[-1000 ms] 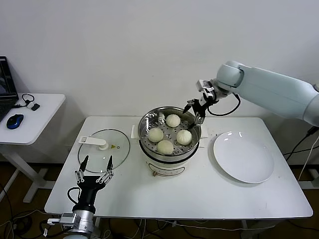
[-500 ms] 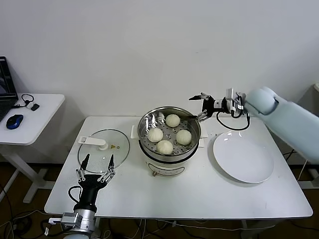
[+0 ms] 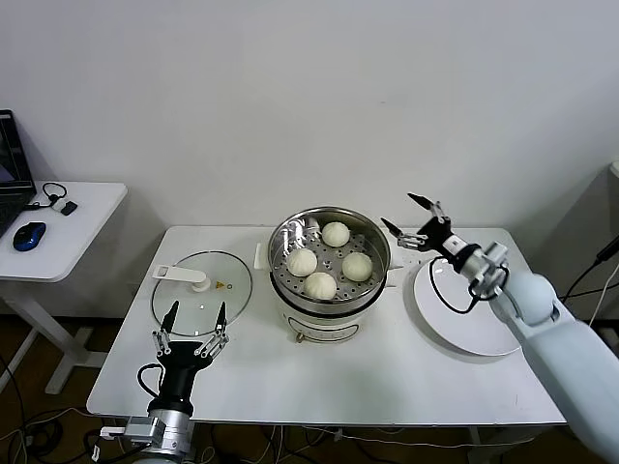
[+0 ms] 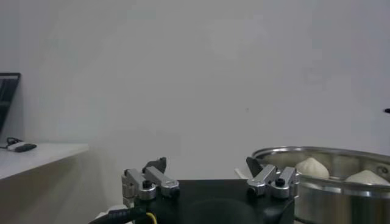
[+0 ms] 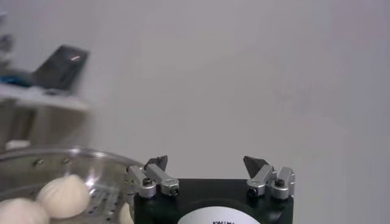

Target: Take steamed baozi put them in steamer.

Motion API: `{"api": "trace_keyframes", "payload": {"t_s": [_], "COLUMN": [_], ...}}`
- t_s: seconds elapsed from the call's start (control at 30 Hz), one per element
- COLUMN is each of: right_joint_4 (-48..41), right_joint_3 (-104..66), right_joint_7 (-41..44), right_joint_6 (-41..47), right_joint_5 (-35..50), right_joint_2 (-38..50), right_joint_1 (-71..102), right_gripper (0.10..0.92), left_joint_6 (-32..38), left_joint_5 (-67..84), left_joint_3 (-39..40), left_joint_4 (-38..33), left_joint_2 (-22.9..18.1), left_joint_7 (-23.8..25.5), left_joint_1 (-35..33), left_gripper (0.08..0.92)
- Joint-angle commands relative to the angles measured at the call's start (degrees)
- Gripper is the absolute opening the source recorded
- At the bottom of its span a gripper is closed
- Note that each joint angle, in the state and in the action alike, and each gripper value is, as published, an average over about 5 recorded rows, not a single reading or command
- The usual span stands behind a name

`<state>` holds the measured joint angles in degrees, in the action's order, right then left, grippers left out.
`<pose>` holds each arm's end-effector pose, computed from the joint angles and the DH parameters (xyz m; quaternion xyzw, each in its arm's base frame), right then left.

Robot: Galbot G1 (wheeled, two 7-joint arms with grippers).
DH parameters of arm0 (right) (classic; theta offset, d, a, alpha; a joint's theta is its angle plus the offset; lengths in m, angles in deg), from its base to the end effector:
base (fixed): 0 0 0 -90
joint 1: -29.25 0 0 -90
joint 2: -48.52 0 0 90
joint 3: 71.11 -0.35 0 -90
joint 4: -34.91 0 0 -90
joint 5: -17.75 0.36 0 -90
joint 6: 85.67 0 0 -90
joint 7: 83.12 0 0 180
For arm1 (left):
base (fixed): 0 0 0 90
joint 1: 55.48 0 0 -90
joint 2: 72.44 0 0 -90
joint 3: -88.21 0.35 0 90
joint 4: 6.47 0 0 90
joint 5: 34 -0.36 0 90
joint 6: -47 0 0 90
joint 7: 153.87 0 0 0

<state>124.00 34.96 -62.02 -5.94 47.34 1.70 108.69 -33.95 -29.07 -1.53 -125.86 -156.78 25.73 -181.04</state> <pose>0.4001 -0.1708 -0.2586 -0.2857 0.9467 -0.1330 0.0667 0.1548 0.0157 -0.3228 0.0223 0.9995 -0.0046 0.0239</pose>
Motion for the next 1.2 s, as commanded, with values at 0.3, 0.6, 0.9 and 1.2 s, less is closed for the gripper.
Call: {"api": "trace_keyframes", "payload": {"t_s": [0.3,0.6,0.9,1.2], "right_joint_4": [9.4,13.1,13.3,12.6], "right_joint_3": [-21.8,-21.1,-20.8,-20.7], "right_joint_7": [-8.5,-9.3,-9.0,-7.9], "right_joint_6": [-6.8,-6.3,-5.5,-5.7], "right_joint_5": [0.5,-0.7,-0.3,-0.2], "right_joint_2": [-13.2,-15.3,-15.6,-15.7], "right_joint_1": [38.9,42.6,42.9,42.7], "right_gripper": [0.823,0.823,0.823,0.823], "left_joint_6": [0.1,0.2,-0.2,-0.7], "left_joint_5": [-0.3,0.4,0.8,1.4], "left_joint_3": [-0.2,-2.3,-3.2,-4.0], "left_joint_4": [0.9,1.5,1.3,1.1], "left_joint_2": [0.2,0.2,0.0,0.1], "left_joint_7": [-0.8,-0.4,0.2,1.4], "left_joint_1": [-0.4,-0.9,-1.2,-2.0], "left_gripper": [0.823,0.823,0.823,0.823]}}
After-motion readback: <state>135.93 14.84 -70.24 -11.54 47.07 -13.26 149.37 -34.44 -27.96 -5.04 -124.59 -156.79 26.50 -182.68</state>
